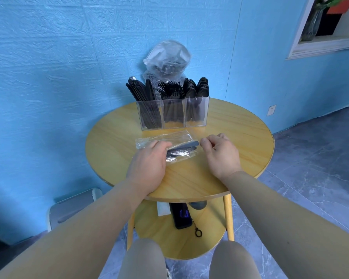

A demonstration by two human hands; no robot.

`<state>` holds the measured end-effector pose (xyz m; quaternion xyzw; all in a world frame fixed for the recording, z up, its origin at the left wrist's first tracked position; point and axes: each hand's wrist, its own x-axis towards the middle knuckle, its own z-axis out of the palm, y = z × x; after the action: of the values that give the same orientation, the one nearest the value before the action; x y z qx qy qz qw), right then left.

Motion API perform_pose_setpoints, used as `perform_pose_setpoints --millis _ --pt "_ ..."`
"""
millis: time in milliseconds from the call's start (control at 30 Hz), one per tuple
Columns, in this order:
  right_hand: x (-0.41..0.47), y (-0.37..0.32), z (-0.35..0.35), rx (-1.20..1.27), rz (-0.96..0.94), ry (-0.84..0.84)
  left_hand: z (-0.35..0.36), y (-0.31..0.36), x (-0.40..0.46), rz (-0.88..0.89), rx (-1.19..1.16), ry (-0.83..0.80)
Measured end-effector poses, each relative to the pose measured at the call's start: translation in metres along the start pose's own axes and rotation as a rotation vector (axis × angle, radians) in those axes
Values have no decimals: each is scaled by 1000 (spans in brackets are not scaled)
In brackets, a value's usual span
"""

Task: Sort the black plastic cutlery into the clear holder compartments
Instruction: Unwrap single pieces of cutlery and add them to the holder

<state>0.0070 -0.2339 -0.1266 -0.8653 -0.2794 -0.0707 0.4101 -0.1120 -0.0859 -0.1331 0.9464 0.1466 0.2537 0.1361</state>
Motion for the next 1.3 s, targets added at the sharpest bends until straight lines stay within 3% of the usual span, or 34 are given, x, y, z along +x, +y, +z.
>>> perform_pose_setpoints --millis 467,633,900,1067,1133,1200,1300 --pt "2 0 0 -27 -69 -198 -3 3 0 -7 -76 53" --pt "2 0 0 20 -37 -154 -1 -1 2 -142 108 63" --pt "8 5 -8 82 66 -127 0 -6 3 -156 89 133" --pt "19 17 -20 42 218 -29 -2 -7 2 -292 145 143" --pt "21 20 -24 50 260 -42 -2 -4 1 -135 171 143" --pt "20 19 -26 60 279 -59 0 0 3 70 152 20" --pt "15 15 -25 -26 220 -19 3 -2 7 102 105 -191"
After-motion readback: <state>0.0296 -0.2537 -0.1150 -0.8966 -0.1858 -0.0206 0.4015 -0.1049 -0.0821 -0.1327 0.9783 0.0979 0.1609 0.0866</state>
